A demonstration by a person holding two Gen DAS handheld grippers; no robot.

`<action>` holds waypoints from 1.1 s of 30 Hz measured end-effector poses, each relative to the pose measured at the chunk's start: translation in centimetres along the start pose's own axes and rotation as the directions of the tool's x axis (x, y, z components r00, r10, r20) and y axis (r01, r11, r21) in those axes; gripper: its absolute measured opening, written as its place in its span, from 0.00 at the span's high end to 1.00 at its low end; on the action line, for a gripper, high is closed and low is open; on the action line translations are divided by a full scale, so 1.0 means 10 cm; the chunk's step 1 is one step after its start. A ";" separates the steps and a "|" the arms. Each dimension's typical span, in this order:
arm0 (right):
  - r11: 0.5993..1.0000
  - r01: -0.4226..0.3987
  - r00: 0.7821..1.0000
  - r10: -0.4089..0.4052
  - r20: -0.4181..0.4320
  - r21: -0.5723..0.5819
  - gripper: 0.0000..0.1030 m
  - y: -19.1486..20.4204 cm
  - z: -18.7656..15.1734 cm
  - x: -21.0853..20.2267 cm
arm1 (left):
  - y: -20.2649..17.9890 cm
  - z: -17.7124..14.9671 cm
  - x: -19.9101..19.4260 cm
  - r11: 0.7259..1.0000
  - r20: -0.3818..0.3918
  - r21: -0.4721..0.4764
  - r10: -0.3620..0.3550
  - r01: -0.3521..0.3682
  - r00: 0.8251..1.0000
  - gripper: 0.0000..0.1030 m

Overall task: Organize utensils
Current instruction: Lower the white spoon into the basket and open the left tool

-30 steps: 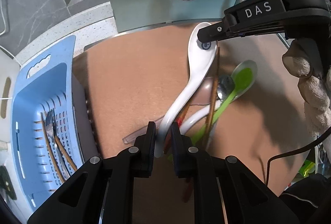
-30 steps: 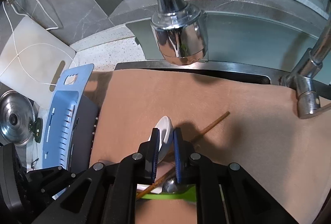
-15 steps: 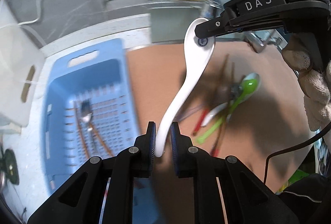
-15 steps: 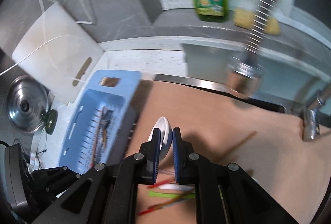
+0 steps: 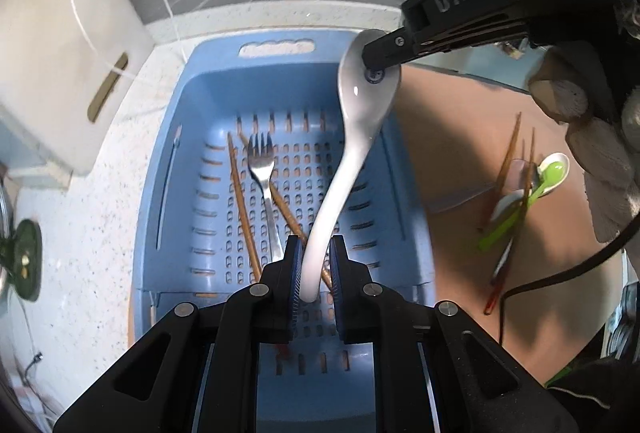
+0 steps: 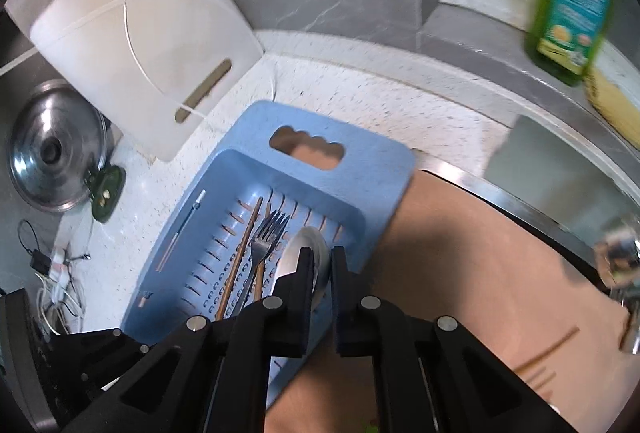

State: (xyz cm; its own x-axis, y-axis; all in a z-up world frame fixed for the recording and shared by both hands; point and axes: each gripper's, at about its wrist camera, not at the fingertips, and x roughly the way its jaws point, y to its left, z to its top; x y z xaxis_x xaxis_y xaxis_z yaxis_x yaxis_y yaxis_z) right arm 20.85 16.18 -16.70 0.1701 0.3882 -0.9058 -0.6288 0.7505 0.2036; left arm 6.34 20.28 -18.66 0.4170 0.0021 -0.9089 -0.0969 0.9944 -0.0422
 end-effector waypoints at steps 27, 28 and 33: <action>0.979 0.079 0.971 -0.119 -0.209 -0.188 0.93 0.30 0.13 0.92 | 0.04 -0.11 0.60 0.993 -0.142 -0.080 -0.102 0.091 0.985 0.90; 0.980 0.077 0.971 -0.116 -0.210 -0.186 0.93 0.30 0.12 0.92 | 0.05 -0.13 0.61 0.993 -0.145 -0.081 -0.102 0.091 0.984 0.90; 0.980 0.072 0.973 -0.110 -0.203 -0.186 0.93 0.29 0.14 0.92 | 0.12 -0.17 0.62 0.991 -0.141 -0.094 -0.108 0.095 0.984 0.90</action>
State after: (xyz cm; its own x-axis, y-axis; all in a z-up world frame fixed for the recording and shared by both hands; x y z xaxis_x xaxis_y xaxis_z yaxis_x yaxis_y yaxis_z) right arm 21.64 22.70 -23.97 0.0808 0.1870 -0.9790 -0.7451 0.6638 0.0652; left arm 7.28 21.34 -25.09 0.2930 -0.1203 -0.9485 -0.1415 0.9757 -0.1675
